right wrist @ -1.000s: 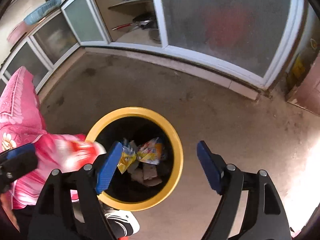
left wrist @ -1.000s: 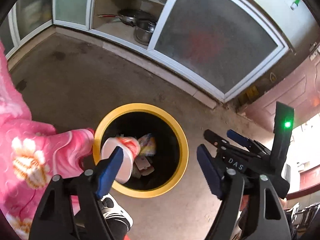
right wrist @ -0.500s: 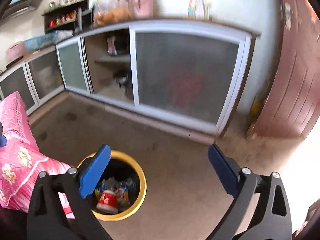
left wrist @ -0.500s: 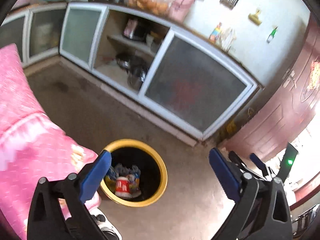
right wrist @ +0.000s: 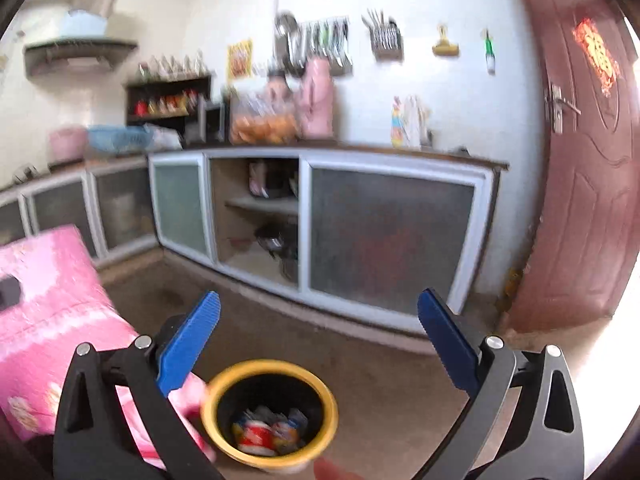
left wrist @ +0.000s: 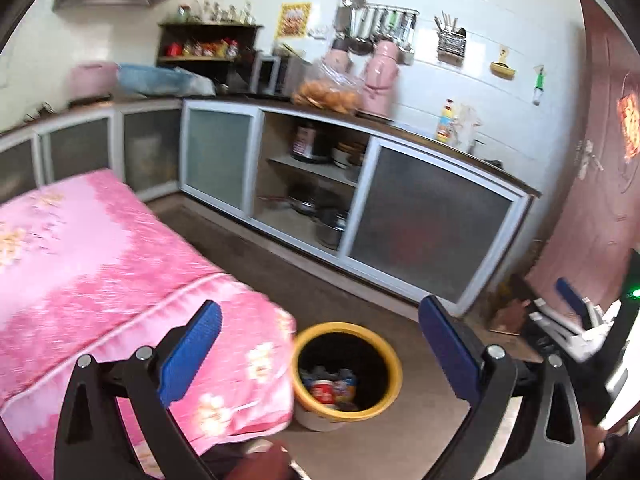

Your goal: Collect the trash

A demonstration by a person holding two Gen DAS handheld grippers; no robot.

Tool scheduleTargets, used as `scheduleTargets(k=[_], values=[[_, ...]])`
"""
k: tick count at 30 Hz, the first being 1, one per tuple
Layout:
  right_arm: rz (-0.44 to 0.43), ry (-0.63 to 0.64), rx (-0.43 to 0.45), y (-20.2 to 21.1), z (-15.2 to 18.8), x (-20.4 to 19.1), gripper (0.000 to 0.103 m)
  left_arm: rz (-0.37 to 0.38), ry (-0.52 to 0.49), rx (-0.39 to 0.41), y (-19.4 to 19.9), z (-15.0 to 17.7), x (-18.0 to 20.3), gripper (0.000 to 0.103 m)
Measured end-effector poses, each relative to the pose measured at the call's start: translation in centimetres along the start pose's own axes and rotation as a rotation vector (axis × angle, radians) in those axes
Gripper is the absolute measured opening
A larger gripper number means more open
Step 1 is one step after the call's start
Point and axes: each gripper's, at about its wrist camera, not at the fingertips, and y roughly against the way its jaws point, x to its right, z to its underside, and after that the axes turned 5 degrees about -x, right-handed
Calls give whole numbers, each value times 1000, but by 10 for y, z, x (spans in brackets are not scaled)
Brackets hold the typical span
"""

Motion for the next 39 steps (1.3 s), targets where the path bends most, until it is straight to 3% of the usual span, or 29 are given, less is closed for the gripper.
scheduleTargets(k=[3, 6, 9, 12, 16, 20, 23, 27, 32, 39], values=[[17, -10, 76, 29, -7, -17, 95, -8, 1, 38, 31, 6, -14, 95], [67, -24, 114, 52, -16, -35, 95, -88, -18, 144, 66, 12, -21, 95], [15, -74, 156, 75, -24, -43, 95, -133, -9, 255, 103, 18, -30, 95], [12, -35, 195, 92, -25, -54, 95, -186, 6, 318, 127, 29, -36, 95], [41, -37, 268, 120, -8, -60, 95, -282, -23, 331, 140, 51, -38, 95], [117, 16, 294, 136, 15, -70, 95, -298, 27, 351, 152, 76, -37, 95], [102, 40, 240, 140, 35, -76, 95, -350, 39, 351, 157, 91, -35, 95], [85, 61, 266, 152, 61, -82, 95, -383, 86, 351, 163, 107, -38, 95], [56, 60, 234, 153, 77, -86, 95, -439, 94, 340, 162, 128, -35, 95], [57, 73, 166, 143, 92, -89, 95, -422, 129, 225, 143, 141, -39, 95]])
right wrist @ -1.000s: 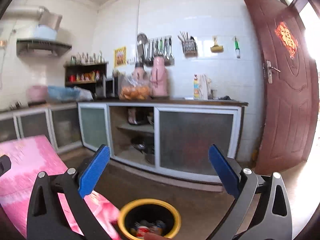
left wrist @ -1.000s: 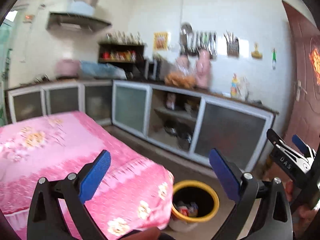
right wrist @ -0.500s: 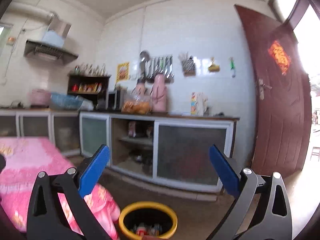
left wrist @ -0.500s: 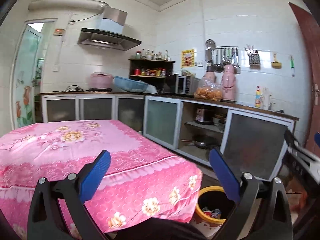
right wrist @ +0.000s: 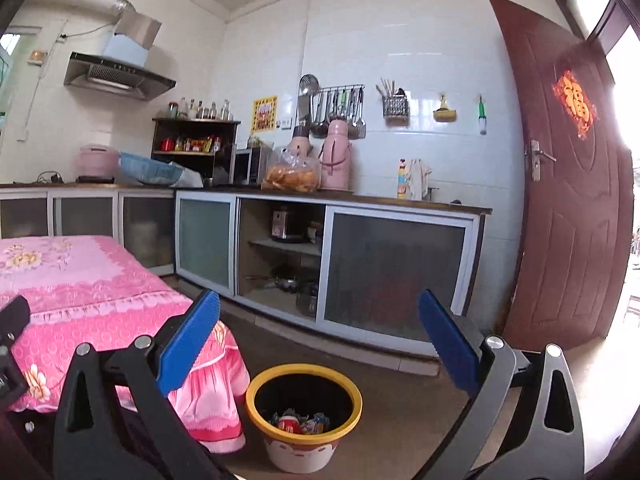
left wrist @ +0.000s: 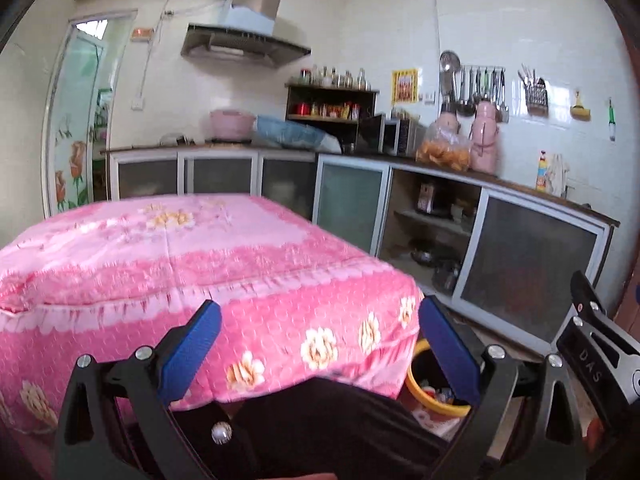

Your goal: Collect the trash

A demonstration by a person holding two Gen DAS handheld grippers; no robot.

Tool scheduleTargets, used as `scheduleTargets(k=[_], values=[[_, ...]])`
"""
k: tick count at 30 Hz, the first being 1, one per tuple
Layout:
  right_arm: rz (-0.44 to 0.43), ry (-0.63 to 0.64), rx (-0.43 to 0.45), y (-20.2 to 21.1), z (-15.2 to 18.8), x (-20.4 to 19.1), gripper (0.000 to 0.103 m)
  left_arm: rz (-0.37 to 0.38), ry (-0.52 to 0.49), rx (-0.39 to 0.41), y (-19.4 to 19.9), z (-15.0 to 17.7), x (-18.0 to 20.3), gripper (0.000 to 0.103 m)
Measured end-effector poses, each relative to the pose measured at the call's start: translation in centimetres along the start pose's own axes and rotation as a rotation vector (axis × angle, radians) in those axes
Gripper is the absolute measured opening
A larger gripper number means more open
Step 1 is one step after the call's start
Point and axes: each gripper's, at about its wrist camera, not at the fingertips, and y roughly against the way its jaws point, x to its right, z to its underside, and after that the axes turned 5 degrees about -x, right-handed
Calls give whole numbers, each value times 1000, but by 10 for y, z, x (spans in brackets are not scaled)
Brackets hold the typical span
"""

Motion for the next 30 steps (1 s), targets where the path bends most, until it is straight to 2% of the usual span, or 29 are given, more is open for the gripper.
scheduleTargets(k=[5, 10, 16, 20, 26, 30], values=[[-35, 19, 13, 7, 5, -8, 95, -44, -2, 16, 4, 5, -2, 95], [-56, 27, -4, 5, 9, -10, 95, -98, -39, 78, 16, 4, -3, 95], [-61, 22, -19, 4, 14, -9, 95, -99, 1, -13, 1, 16, -10, 95], [-52, 20, -42, -1, 16, -8, 95, -106, 33, -25, -1, 23, -15, 95], [-56, 16, -75, -5, 22, -10, 95, -121, 16, -27, -1, 25, -12, 95], [-56, 14, -67, -4, 22, -9, 95, -126, 7, -25, -1, 25, -9, 95]])
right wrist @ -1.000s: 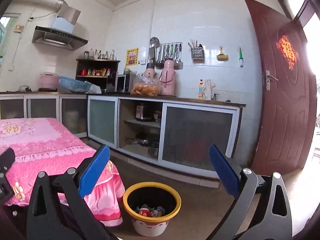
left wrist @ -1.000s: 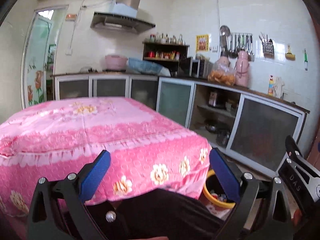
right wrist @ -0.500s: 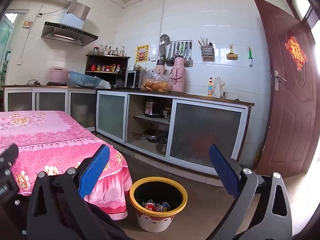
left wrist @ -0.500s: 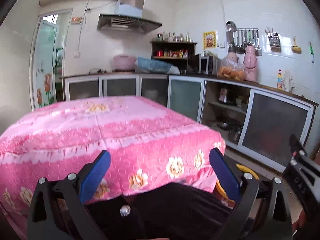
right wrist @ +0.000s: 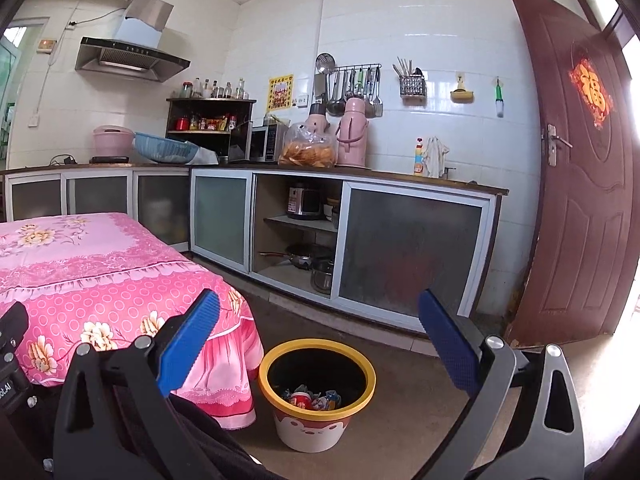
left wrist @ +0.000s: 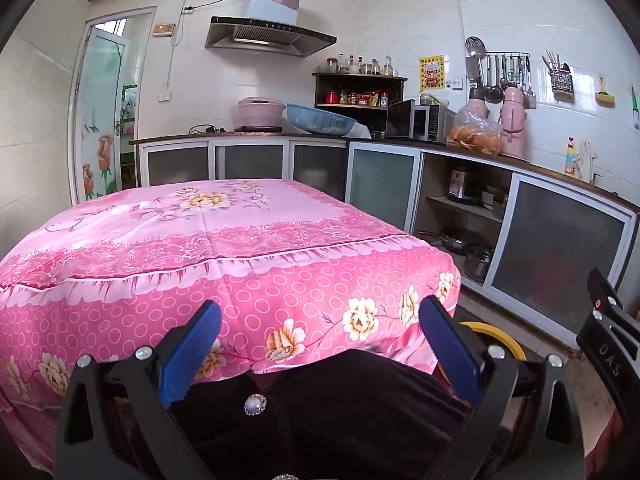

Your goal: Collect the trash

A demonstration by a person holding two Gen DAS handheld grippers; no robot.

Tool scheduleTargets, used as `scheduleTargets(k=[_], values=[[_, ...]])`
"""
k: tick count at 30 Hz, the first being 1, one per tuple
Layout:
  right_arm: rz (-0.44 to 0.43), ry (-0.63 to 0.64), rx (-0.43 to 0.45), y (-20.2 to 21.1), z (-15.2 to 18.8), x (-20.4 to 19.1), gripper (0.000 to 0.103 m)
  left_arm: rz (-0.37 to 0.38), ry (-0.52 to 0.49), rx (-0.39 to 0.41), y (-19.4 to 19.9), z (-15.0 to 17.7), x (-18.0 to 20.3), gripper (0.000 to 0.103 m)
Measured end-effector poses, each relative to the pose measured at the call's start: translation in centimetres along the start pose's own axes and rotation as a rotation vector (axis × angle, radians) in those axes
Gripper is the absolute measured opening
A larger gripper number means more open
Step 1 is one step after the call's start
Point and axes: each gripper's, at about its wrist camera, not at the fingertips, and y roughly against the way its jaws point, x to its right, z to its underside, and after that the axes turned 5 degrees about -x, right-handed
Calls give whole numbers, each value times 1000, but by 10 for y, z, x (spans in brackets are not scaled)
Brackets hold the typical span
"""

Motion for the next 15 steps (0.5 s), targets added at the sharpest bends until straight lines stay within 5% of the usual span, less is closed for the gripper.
scheduleTargets(k=[15], values=[[-8, 16, 23, 7, 1, -4, 95, 6, -6, -9, 0, 2, 3, 95]])
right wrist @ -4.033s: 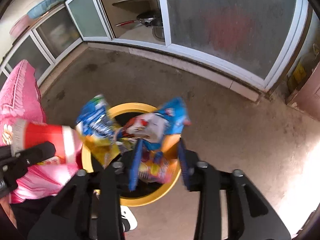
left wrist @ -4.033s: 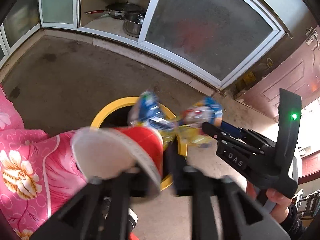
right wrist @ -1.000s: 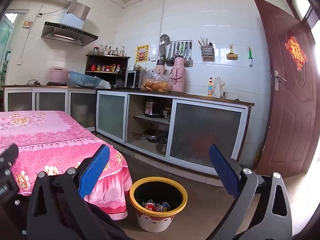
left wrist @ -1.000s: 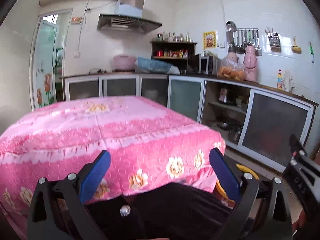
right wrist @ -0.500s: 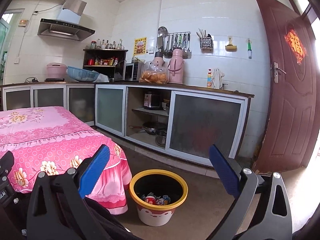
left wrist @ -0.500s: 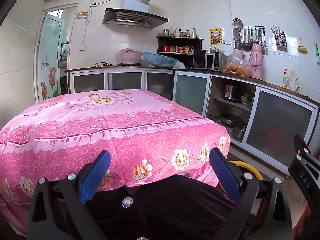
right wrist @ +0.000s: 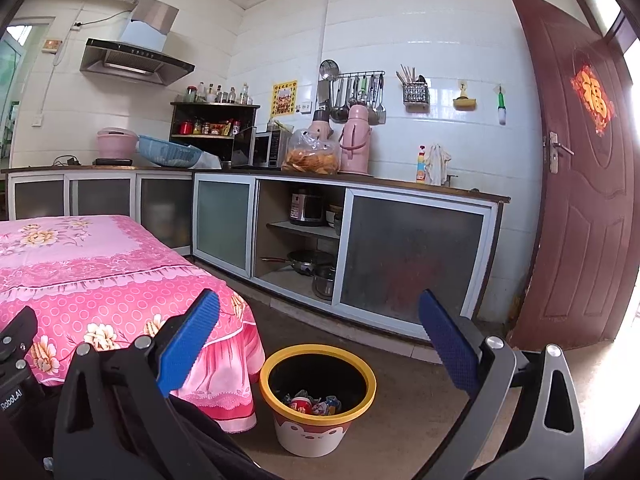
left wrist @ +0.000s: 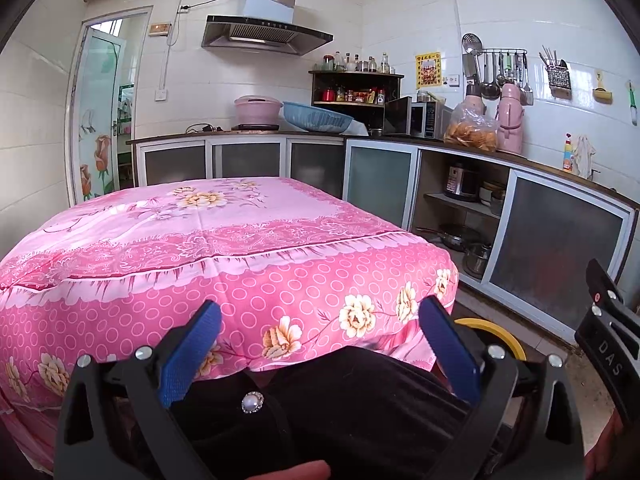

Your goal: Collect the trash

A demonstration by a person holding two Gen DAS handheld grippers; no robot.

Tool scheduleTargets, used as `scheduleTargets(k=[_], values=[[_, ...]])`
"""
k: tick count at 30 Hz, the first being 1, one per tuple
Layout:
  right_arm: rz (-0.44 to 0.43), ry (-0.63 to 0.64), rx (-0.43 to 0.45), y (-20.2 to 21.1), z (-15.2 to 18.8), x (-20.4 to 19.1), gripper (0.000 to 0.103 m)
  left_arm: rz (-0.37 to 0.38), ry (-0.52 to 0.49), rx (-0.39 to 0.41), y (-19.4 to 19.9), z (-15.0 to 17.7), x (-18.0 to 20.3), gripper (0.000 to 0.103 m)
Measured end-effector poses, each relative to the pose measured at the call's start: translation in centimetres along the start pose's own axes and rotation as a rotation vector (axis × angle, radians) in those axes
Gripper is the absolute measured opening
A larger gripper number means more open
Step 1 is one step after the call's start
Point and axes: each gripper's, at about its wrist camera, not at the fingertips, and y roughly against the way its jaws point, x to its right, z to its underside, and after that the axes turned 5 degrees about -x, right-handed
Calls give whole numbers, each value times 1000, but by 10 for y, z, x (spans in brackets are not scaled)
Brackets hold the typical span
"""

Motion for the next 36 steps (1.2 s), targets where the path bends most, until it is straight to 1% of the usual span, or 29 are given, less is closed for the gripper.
scheduleTargets(k=[5, 10, 16, 24, 31, 36], values=[[3, -2, 2, 2, 0, 1, 95, 15, 8, -12, 0, 1, -2, 95], [4, 4, 7, 3, 0, 1, 95, 45, -15, -9, 1, 2, 4, 95], [5, 1, 1, 3, -1, 1, 95, 49, -8, -20, 0, 2, 3, 95], [3, -1, -26, -2, 0, 1, 95, 54, -13, -35, -4, 2, 5, 95], [3, -10, -88, -15, 1, 3, 95, 55, -12, -55, -11, 2, 5, 95], [2, 0, -84, -16, 3, 3, 95, 53, -1, -83, -18, 3, 3, 95]])
